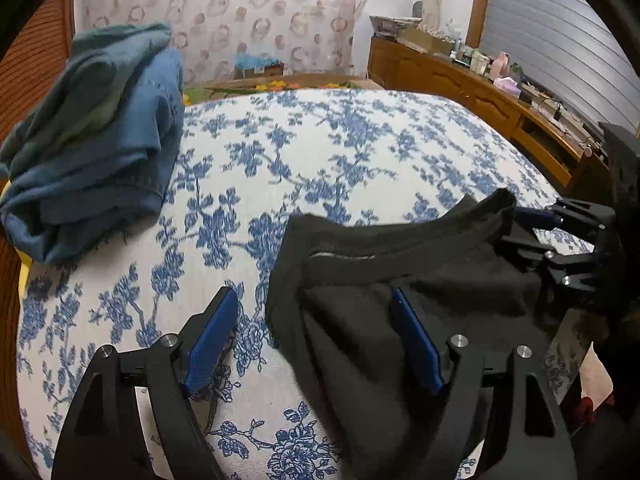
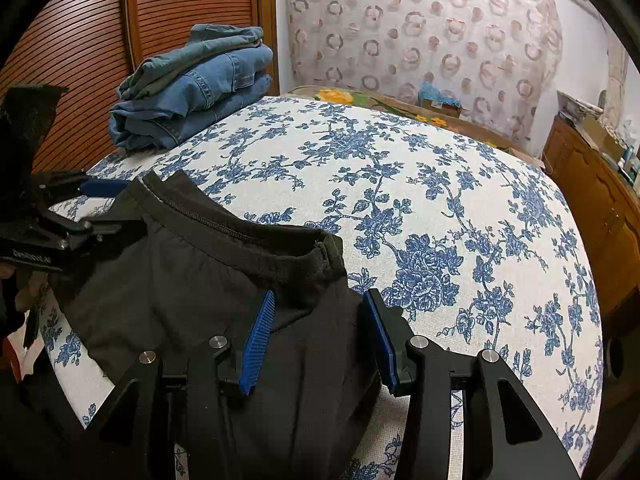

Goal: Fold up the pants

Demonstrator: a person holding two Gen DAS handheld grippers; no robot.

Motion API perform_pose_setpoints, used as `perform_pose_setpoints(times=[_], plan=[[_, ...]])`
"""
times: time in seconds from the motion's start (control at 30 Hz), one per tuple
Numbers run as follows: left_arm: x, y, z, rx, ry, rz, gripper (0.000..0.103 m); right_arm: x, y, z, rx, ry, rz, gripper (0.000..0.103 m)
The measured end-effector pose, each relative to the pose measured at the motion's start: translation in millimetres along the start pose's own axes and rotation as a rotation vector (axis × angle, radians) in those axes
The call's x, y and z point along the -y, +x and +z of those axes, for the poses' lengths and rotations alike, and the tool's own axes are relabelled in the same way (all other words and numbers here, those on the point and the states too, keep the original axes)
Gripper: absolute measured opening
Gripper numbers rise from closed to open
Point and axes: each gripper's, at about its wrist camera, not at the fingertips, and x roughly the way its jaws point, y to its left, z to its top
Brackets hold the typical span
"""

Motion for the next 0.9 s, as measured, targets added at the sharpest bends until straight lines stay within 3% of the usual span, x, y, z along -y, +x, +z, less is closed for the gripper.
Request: perform_pose_setpoints(times=[0.33, 0.63, 0.9], plan=[[0.7, 2.9, -4.4, 0.014, 0.005, 0.002, 0.08, -4.2, -1.0, 0.3, -0.002, -0.01, -0.025, 0.048], [0.6, 2.6, -4.5, 0.015, 0.005, 0.001, 0.08, 12.0, -26.2, -7.3, 0.019, 0.102, -0.02, 0.048], [1.4, 2.8, -4.6, 0.012, 0.01, 0.002, 0.082, 32.4, -31.9, -23.3, -0.026, 0.174, -0.002, 0.048]])
